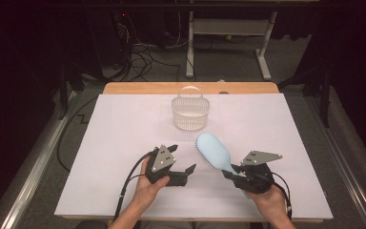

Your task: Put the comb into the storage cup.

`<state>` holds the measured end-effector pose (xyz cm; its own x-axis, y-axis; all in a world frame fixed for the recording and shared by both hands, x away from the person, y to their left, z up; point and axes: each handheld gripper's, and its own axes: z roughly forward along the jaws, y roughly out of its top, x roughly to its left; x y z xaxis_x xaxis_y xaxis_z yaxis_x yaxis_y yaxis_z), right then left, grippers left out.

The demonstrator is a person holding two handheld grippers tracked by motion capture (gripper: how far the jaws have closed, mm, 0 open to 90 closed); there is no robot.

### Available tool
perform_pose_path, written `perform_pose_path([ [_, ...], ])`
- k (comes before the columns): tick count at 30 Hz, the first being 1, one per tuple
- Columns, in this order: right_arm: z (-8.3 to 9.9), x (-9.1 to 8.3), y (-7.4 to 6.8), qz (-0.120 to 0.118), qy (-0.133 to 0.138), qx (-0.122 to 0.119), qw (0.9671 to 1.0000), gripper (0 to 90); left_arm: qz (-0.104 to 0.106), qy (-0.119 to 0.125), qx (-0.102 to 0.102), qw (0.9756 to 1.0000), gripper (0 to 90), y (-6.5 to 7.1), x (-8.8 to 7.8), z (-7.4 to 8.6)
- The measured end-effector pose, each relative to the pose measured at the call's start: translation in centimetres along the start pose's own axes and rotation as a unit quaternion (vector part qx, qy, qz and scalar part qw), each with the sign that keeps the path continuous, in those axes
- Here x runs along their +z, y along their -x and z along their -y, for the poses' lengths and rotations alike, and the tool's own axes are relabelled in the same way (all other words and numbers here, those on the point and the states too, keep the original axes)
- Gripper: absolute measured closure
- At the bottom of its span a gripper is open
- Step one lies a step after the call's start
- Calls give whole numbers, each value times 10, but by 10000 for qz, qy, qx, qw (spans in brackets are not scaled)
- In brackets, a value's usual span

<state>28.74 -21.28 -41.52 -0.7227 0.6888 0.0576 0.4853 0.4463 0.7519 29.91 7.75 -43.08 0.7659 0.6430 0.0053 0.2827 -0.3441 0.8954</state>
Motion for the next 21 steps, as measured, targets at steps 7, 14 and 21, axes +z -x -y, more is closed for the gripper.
perform_pose_path([
  [7,0,0,0,-13,34,-11,10000,700,119,-12,-6,9999,151,5,8,-3],
  [14,-2,1,-3,-37,67,-66,9999,700,317,15,44,9995,151,10,12,-7],
  [21,-3,0,-5,-54,147,-109,9998,700,485,-28,67,9988,152,15,19,-11],
])
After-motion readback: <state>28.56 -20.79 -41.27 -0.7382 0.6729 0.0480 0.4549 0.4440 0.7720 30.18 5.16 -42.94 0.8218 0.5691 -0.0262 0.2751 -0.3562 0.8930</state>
